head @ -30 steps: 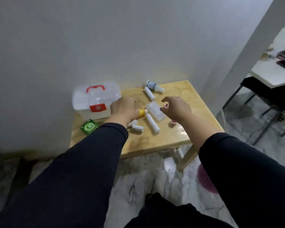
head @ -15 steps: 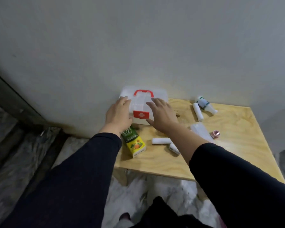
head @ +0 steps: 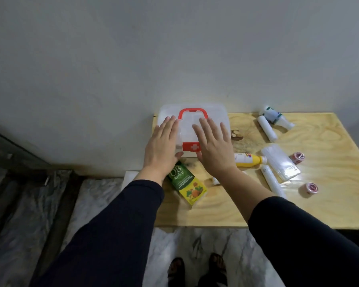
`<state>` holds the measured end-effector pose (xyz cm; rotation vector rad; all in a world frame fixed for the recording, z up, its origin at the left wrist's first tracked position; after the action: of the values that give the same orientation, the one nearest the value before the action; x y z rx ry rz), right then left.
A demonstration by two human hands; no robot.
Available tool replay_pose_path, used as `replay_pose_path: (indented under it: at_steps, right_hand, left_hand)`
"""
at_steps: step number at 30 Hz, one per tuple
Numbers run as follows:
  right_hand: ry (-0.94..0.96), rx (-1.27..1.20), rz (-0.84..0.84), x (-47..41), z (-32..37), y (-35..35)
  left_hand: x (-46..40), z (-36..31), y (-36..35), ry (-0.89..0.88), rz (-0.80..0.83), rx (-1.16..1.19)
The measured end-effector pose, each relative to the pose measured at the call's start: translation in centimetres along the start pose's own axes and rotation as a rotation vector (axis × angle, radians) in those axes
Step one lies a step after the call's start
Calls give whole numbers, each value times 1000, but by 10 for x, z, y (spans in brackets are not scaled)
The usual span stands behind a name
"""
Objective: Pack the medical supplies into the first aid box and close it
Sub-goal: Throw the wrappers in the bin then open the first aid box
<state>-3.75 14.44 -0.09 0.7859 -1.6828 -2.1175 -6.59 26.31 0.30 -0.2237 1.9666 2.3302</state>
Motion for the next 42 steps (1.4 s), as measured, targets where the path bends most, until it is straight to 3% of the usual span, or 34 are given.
replay_pose_path:
  at_steps: [10, 17, 24, 28, 33, 38, 42]
  right_hand:
    - [1, -89, 85, 8, -1, 13]
    - [-205, -230, -16, 25, -37, 20]
    - [-229, -352, -62, 25, -41, 20]
    - [-244, -357, -76, 25, -41, 19]
    - [-279, -375, -102, 25, -43, 20]
    - [-325, -463, -165, 25, -47, 31]
    - [-494, -563, -199, 25, -62, 35]
  left_hand:
    - [-1, -1, 1, -4, 3, 13]
    - [-1, -3, 6, -49, -27, 36]
    - [8, -20, 32, -226, -229, 151]
    - [9, -20, 46, -222, -318, 216]
    - [5, -20, 48, -216, -269, 198]
    - [2, -16, 75, -205, -421, 181]
    - [-9, -8, 109, -200, -564, 166]
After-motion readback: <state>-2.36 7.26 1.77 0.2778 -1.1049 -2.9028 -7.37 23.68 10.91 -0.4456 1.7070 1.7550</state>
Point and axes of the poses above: each hand's wrist, its own x-axis away from the middle knuckle, its own y-axis out of the back of the hand, z = x × y, the point moved 8 cm from there along -x, towards the middle knuckle, and after that the axes turned 15 degrees about -x, right-handed, at the moved point
